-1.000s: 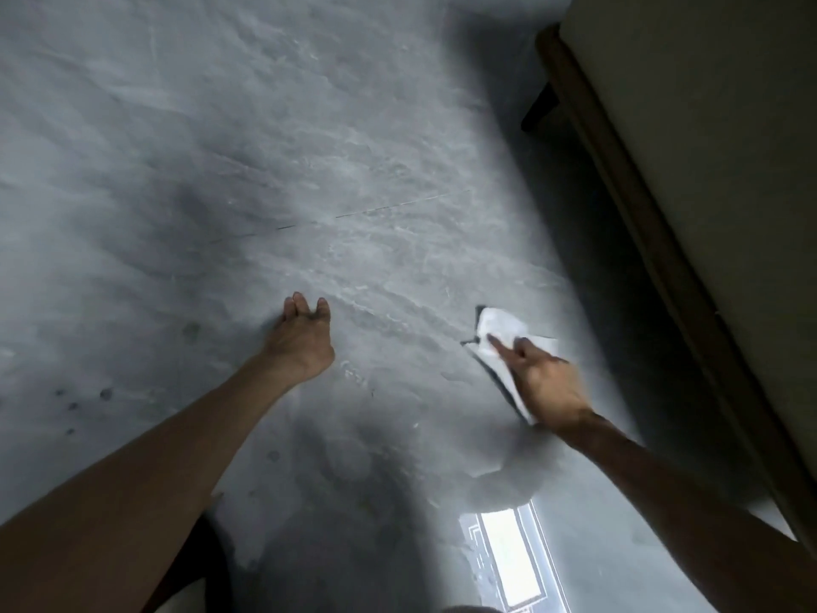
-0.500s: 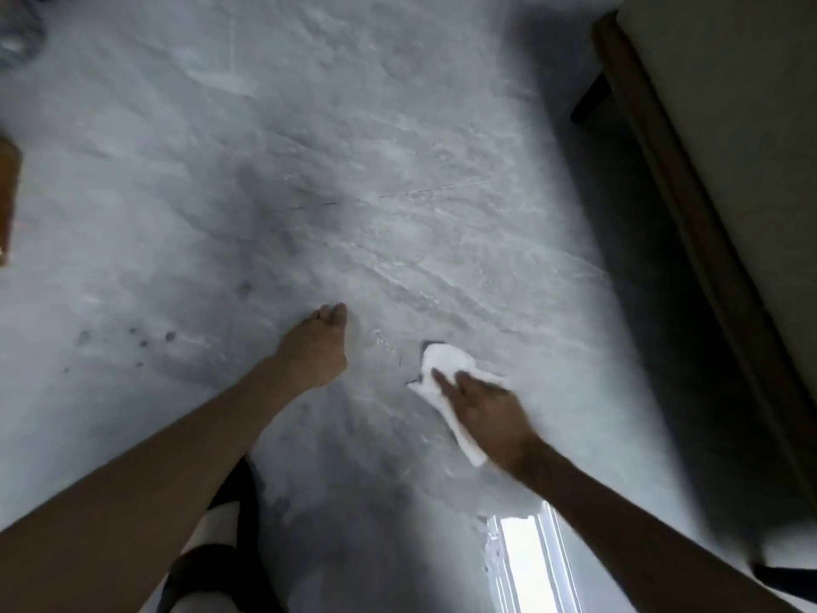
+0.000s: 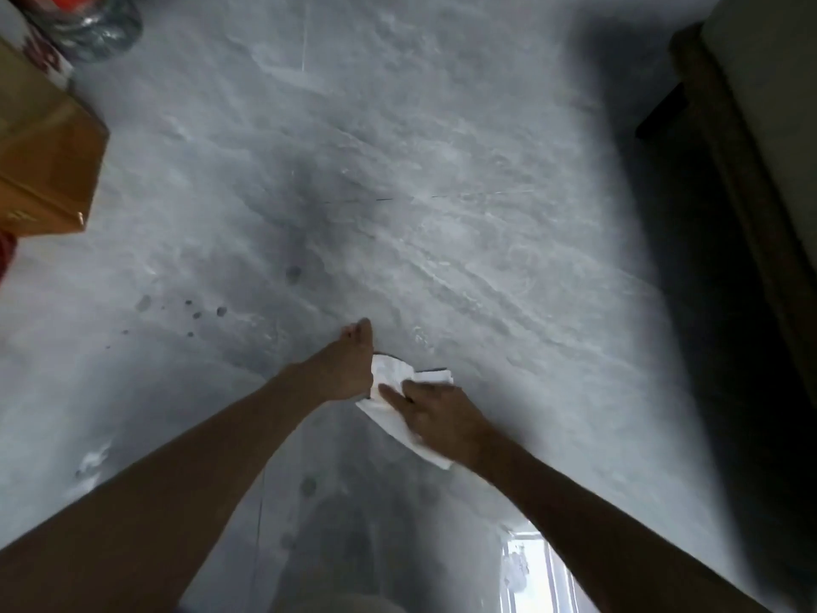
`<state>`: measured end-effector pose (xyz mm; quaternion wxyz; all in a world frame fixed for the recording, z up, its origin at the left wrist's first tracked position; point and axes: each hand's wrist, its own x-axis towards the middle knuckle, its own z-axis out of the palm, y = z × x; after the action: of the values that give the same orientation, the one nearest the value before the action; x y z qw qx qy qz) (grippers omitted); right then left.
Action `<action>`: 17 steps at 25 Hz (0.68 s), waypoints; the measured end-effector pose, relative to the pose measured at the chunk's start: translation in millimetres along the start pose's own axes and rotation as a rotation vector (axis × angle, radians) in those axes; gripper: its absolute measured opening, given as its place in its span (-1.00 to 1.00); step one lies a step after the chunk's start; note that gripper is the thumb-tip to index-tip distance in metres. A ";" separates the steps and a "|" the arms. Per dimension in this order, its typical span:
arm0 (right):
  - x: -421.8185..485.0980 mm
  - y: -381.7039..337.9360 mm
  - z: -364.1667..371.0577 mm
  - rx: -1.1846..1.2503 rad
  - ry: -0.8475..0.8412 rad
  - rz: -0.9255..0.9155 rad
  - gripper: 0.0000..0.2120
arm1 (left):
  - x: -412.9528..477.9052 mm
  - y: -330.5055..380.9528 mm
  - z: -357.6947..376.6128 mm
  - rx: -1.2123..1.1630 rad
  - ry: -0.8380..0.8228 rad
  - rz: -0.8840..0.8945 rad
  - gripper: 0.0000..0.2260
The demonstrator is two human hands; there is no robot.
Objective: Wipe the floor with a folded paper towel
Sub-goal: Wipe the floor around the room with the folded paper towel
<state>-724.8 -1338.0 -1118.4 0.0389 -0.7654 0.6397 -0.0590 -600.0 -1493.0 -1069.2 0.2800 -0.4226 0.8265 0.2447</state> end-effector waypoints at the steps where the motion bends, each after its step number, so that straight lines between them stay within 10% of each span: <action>1: -11.9 28.2 -3.7 -0.035 0.041 0.011 -0.50 | 2.3 -2.1 -3.3 -0.015 0.019 0.011 -0.32; 8: -91.2 59.2 -12.4 0.107 0.079 1.302 -0.59 | 0.9 -4.5 -3.2 -0.099 -0.037 0.093 -0.36; 10: -34.4 17.7 -0.5 0.091 0.108 1.125 -0.60 | 1.7 -3.7 -13.1 -0.139 0.031 0.125 -0.42; 15: 118.0 -58.3 16.7 -0.063 0.081 -0.085 -0.55 | -7.8 -113.0 -71.7 -0.190 0.244 0.053 -0.57; 17: 142.4 -31.8 14.7 -0.092 0.083 -0.159 -0.53 | -24.9 -179.0 -76.1 -0.232 0.369 -0.077 -0.57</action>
<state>-667.0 -1472.7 -1122.9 -0.0278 -0.8116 0.5800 -0.0643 -457.9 -1621.4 -1027.5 0.0827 -0.5207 0.8134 0.2459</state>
